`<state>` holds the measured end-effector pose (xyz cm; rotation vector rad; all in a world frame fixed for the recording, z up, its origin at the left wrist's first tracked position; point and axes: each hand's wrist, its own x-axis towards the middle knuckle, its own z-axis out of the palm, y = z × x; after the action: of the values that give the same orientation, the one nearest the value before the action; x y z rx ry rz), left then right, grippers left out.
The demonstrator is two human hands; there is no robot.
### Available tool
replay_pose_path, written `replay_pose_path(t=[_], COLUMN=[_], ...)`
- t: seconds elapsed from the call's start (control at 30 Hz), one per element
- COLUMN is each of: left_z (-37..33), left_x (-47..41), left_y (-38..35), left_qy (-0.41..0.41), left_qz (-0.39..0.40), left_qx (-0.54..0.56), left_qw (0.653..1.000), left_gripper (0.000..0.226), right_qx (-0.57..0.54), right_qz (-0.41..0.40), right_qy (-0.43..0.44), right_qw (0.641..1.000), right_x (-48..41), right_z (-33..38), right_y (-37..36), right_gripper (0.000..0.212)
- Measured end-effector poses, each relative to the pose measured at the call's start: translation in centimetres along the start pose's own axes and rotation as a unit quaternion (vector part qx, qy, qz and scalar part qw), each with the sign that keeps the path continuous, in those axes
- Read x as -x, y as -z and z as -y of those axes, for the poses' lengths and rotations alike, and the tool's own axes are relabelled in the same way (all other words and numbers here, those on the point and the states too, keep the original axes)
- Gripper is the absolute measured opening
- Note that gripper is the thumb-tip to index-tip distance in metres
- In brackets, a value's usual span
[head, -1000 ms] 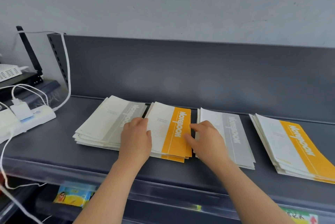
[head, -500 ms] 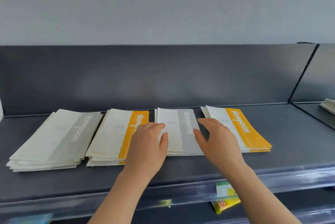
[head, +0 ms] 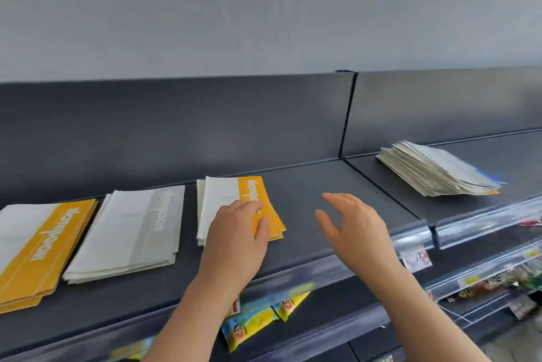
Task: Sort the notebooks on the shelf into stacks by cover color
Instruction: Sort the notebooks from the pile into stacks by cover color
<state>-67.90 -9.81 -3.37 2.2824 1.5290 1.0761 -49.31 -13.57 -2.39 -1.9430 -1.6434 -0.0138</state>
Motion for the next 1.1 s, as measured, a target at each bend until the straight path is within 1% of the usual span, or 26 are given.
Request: replay_pose_path(t=[0.17,0.33,0.57,0.8,0.93,1.03,1.1], left_z=[-5.7,-9.5,-13.0,-17.0,-19.8,-21.9,-23.0], left_x=[-1.6,-3.1,-6.8,-11.6,-13.6,-14.9,-15.8], left_y=[-5.7,-9.8,-14.6,-18.9,-21.4,-23.1,-24.3], left_qy=[-0.005,-0.01,-0.031,-0.055,-0.056,-0.041,-0.021], left_qz=[-0.014,-0.005,0.025,0.057,0.08,0.097,0.109], left_qx=[0.026,0.046,0.072,0.107,0.125,0.138,0.145], left_qw=[1.0,0.999,0.997,0.991,0.987,0.985,0.983], left_gripper=[0.032,0.031,0.031,0.029,0.027,0.022,0.025], right_qx=[0.009,-0.003,-0.001,0.005,0.017,0.022,0.017], right_qz=[-0.009,-0.018,-0.045,-0.076,-0.067,-0.036,-0.01], right_qy=[-0.012,-0.036,-0.072,-0.127,-0.157,-0.179,-0.178], right_qw=[1.0,0.999,0.996,0.989,0.985,0.983,0.984], right_x=[-0.9,-2.0,-5.2,-8.8,-11.1,-13.0,-14.3], right_z=[-7.3,-13.2,-19.2,-24.6,-28.9,-31.9,-33.7], right_y=[3.3,5.2,6.9,8.7,9.5,9.8,9.9], right_gripper=[0.042,0.041,0.037,0.033,0.034,0.033,0.029])
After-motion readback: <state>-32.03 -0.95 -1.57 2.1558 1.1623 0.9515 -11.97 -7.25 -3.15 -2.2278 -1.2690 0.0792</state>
